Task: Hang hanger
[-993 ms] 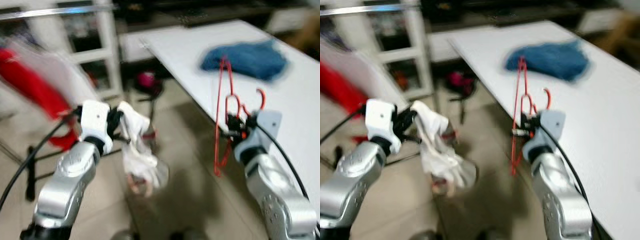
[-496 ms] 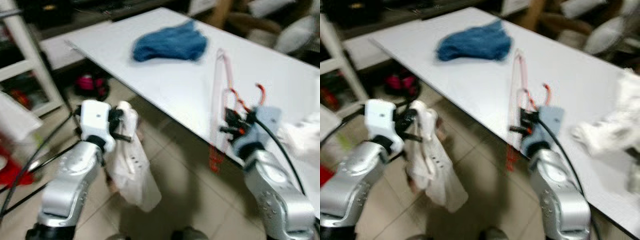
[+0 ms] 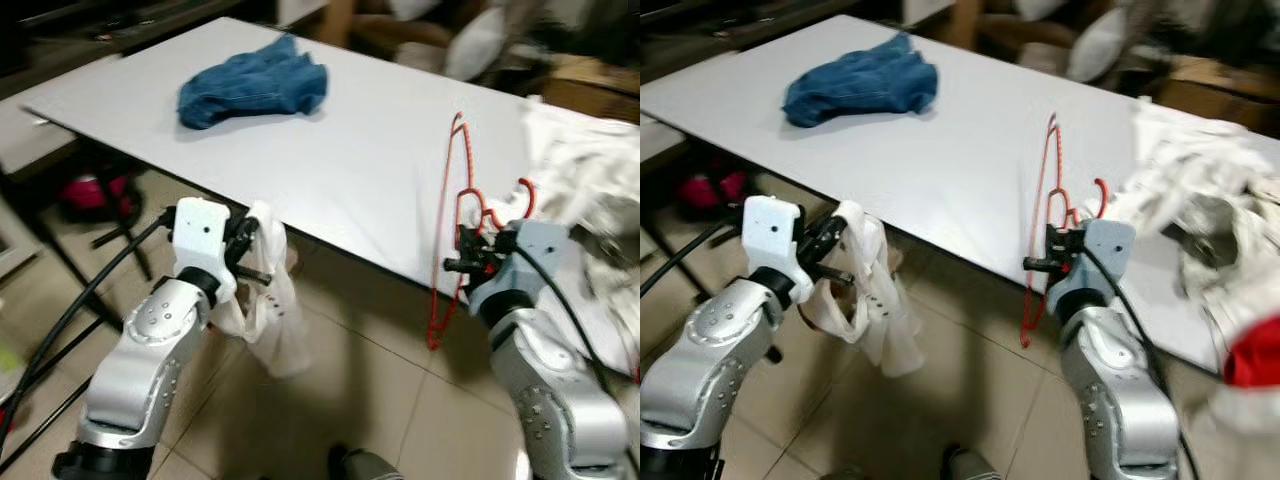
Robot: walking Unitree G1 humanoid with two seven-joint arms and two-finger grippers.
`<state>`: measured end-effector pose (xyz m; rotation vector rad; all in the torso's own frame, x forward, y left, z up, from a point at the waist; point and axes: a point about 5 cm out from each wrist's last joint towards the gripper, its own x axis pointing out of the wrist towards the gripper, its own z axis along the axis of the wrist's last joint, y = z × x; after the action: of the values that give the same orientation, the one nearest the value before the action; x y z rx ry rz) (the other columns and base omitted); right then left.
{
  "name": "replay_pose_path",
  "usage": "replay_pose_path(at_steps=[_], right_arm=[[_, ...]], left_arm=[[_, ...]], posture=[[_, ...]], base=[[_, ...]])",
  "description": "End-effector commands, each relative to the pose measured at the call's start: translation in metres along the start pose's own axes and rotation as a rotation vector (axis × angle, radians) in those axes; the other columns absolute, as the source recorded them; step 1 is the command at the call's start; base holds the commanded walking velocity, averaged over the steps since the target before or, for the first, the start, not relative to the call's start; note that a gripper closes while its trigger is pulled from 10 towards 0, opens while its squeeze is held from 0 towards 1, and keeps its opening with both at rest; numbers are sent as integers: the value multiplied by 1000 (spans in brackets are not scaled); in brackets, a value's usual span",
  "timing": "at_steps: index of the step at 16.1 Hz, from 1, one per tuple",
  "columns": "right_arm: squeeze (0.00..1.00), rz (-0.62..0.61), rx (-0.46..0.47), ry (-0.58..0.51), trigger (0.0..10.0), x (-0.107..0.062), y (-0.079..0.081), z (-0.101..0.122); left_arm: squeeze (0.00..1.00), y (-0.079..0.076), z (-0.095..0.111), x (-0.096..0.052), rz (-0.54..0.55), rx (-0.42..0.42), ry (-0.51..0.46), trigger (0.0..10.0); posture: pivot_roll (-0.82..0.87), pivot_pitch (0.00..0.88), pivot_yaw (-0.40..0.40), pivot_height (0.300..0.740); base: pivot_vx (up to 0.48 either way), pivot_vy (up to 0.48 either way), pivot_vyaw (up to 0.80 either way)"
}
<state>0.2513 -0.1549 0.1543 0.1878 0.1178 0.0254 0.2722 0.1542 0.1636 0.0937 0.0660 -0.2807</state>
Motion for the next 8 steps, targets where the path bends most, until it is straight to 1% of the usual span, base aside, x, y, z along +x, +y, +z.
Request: replay_pose_path(at_steps=[1, 4, 5, 6, 8], right_arm=[[0, 12, -6, 6, 10000, 0, 2, -2], [0, -16, -10, -4, 10000, -3, -4, 1], [0, -15, -14, 1, 10000, -4, -4, 0], [0, -11, -14, 3, 10000, -5, -3, 0], [0, -13, -9, 8, 10000, -8, -3, -3]], left_arm=[[0, 5, 5, -3, 15, 20, -14, 10000], [0, 2, 5, 3, -7, 17, -18, 10000], [0, 1, 7, 2, -12, 13, -22, 10000], [0, 1, 7, 1, -13, 10, -23, 10000], [0, 1, 3, -2, -22, 17, -5, 10000]], posture=[[-56, 76, -10, 740], [-71, 80, -2, 740], [-63, 96, -3, 740], [-62, 94, 0, 740], [-58, 96, 2, 740]], base=[[0, 398, -800], [0, 381, -800], [0, 360, -800], [0, 356, -800], [0, 356, -800]])
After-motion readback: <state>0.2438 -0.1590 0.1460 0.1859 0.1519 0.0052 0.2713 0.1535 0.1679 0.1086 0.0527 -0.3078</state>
